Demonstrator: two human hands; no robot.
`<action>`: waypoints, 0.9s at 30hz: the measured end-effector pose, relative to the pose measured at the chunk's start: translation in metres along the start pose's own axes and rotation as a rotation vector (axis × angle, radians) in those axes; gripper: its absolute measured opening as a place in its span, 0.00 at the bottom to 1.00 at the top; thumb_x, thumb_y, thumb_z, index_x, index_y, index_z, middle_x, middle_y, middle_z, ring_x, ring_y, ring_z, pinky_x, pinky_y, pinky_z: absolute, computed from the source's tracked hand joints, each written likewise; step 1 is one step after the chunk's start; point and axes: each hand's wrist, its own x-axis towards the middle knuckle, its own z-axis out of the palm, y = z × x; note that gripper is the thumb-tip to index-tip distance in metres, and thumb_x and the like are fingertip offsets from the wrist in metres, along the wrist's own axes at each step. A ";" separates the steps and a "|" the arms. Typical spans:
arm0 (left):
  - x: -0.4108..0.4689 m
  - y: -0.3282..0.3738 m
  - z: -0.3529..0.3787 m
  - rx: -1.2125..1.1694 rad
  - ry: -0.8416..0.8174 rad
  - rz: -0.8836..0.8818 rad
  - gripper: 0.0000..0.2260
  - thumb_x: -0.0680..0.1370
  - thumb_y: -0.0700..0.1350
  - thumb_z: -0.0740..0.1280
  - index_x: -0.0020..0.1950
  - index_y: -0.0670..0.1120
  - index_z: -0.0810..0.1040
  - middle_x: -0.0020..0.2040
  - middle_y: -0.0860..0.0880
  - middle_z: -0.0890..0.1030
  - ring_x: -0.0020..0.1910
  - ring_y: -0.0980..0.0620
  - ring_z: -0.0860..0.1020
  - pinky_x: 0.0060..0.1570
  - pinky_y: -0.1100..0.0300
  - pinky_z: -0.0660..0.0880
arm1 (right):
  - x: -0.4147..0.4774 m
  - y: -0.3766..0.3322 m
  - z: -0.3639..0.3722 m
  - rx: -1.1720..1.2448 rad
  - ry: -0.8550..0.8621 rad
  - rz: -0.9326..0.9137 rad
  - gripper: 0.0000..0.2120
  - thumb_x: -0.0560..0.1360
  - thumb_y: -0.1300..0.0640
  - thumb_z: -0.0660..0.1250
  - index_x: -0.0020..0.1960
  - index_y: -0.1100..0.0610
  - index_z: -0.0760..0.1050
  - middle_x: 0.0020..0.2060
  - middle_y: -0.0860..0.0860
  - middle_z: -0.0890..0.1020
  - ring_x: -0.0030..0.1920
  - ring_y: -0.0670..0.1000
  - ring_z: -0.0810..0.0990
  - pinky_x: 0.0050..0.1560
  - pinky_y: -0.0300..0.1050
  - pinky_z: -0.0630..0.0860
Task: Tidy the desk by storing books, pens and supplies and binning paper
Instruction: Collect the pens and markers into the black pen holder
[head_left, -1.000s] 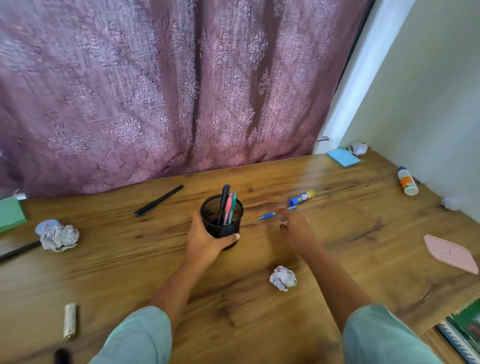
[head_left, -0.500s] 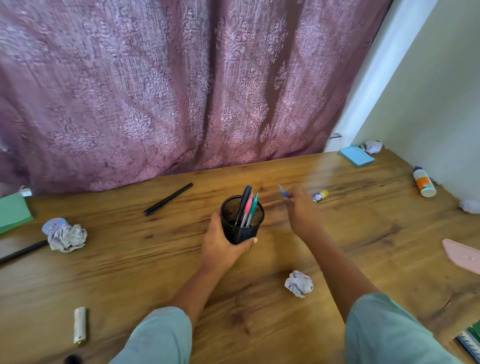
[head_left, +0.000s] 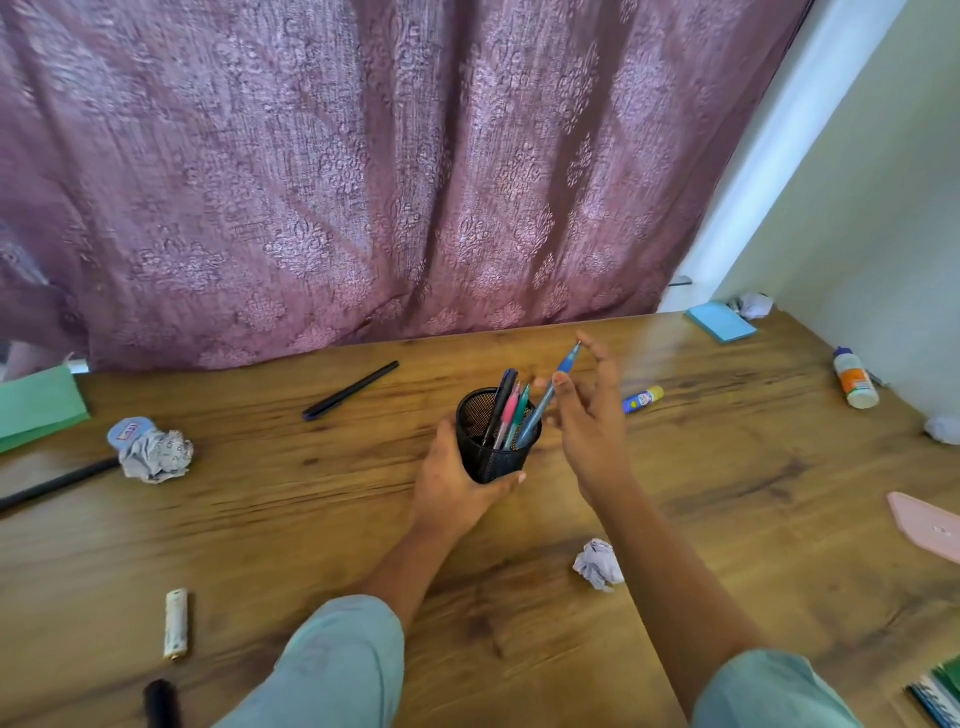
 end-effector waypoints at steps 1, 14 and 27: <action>0.000 0.000 0.000 0.001 -0.002 -0.001 0.38 0.60 0.54 0.80 0.65 0.49 0.66 0.54 0.59 0.73 0.53 0.61 0.72 0.51 0.67 0.70 | -0.001 0.001 0.000 -0.031 -0.004 -0.011 0.18 0.81 0.61 0.60 0.66 0.44 0.65 0.42 0.56 0.84 0.39 0.45 0.79 0.40 0.41 0.75; 0.001 0.000 0.001 0.025 -0.006 0.008 0.39 0.61 0.55 0.80 0.66 0.49 0.65 0.55 0.59 0.73 0.53 0.61 0.71 0.51 0.66 0.68 | -0.010 0.019 0.001 -0.383 -0.062 -0.121 0.11 0.77 0.62 0.66 0.58 0.51 0.74 0.44 0.44 0.82 0.42 0.42 0.80 0.42 0.40 0.78; 0.000 -0.002 0.001 0.024 -0.022 0.025 0.41 0.61 0.56 0.79 0.68 0.49 0.64 0.61 0.54 0.75 0.56 0.61 0.71 0.53 0.66 0.70 | 0.001 0.020 0.006 -0.463 0.099 -0.042 0.06 0.78 0.54 0.64 0.43 0.53 0.75 0.35 0.46 0.79 0.36 0.43 0.76 0.35 0.30 0.69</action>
